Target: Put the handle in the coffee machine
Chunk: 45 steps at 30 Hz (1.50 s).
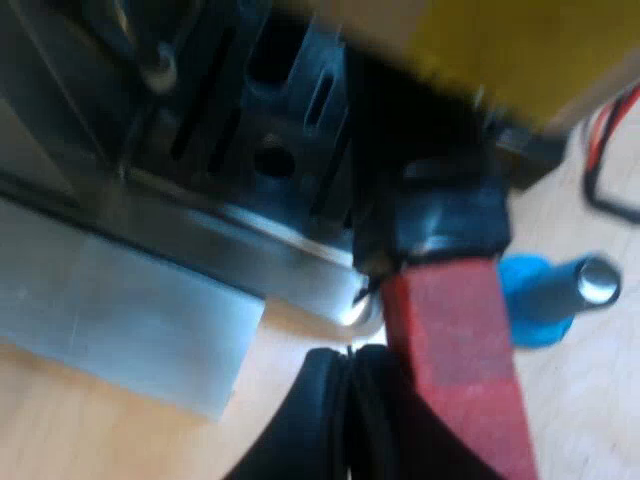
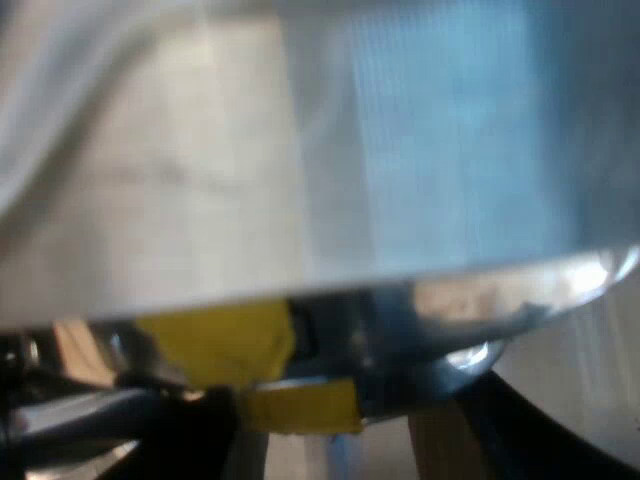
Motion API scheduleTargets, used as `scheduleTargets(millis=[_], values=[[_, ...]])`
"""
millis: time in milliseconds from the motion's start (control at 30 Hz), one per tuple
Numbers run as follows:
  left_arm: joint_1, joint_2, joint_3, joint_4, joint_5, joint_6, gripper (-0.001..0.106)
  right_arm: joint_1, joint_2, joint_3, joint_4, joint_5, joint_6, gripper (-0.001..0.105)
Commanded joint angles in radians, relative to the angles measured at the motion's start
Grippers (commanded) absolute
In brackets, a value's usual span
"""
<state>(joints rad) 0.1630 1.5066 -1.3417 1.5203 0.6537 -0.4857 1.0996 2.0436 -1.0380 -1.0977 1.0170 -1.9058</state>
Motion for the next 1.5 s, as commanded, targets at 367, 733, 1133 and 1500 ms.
scheduleTargets(millis=[367,733,1133,1500], values=[[-0.005,-0.087,0.166,-0.041,0.049,-0.056,0.001,-0.003,-0.025,-0.025,-0.08,-0.033,-0.005,0.037],[-0.101,-0.223,0.238,-0.183,-0.018,-0.225,0.001,-0.003,-0.025,-0.025,-0.08,-0.033,-0.005,0.037],[-0.223,-0.356,0.383,-0.38,-0.156,-0.477,0.001,0.001,-0.029,-0.025,-0.08,-0.033,0.002,0.037],[-0.285,-0.424,0.442,-0.392,-0.175,-0.606,0.001,0.017,-0.168,0.116,0.189,-0.116,0.251,0.037]])
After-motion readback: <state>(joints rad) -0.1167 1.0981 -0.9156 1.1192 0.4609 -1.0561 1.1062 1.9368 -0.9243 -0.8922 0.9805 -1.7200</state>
